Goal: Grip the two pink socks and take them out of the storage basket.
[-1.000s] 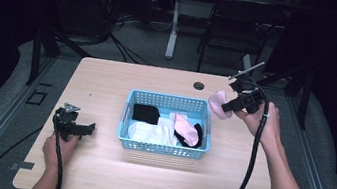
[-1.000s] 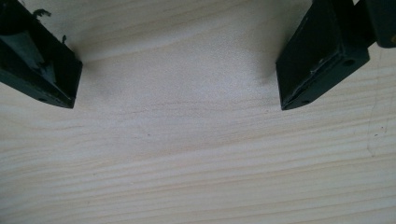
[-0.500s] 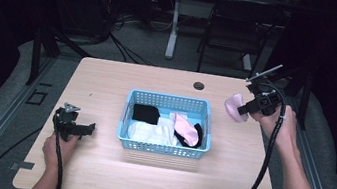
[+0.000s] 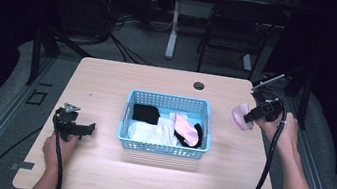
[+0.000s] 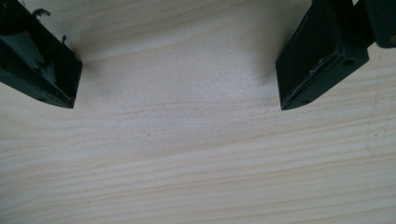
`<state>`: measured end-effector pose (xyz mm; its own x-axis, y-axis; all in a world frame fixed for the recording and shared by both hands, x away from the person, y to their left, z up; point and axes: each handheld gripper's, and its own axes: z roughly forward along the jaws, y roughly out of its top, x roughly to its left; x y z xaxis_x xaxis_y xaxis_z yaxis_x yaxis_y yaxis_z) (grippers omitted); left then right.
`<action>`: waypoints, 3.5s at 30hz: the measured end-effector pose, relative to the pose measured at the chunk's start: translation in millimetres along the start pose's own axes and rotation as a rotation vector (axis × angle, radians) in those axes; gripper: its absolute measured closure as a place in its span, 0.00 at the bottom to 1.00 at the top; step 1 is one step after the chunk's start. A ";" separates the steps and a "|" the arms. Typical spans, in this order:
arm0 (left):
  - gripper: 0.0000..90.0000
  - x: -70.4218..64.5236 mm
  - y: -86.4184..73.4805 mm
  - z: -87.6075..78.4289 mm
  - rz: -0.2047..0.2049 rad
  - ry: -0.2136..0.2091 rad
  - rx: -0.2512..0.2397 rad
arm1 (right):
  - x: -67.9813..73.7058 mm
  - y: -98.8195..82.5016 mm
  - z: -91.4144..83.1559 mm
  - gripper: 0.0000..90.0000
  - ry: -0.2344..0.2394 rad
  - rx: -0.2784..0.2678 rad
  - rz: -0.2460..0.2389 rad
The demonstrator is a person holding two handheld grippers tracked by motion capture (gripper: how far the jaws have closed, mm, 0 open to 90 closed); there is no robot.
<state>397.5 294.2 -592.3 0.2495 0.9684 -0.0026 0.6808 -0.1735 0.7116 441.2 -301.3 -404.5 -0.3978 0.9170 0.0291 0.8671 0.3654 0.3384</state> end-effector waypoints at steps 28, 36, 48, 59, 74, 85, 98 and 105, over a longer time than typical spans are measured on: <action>0.00 0.0 0.0 0.0 0.000 0.000 0.000 | -13.7 -18.6 86.1 0.79 0.031 0.148 0.109; 0.00 0.0 0.0 0.0 0.000 0.000 0.001 | -17.1 -19.5 77.9 0.41 0.048 0.114 0.124; 0.00 0.0 0.0 0.0 0.000 0.000 0.000 | -14.2 -17.9 56.2 0.18 0.075 0.048 0.117; 0.00 -0.1 0.0 0.0 -0.001 0.000 0.000 | 10.5 -5.1 39.2 0.00 0.119 0.023 0.016; 0.00 0.0 0.0 -0.1 0.000 0.000 0.001 | 80.8 29.0 29.8 0.00 0.158 0.006 -0.156; 0.00 0.0 0.0 0.0 0.000 0.000 0.000 | 118.6 46.1 50.4 0.00 0.183 0.032 -0.211; 0.00 0.0 0.0 0.0 0.000 0.000 0.000 | 141.1 57.6 89.0 0.00 0.205 0.121 -0.249; 0.00 0.0 0.0 -0.1 0.000 -0.001 0.001 | 144.3 58.3 108.3 0.02 0.204 0.178 -0.247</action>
<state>397.4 294.2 -592.2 0.2501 0.9682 -0.0036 0.6815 -0.1734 0.7109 466.8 -130.4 -482.4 -0.6376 0.7536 0.1600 0.7690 0.6103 0.1902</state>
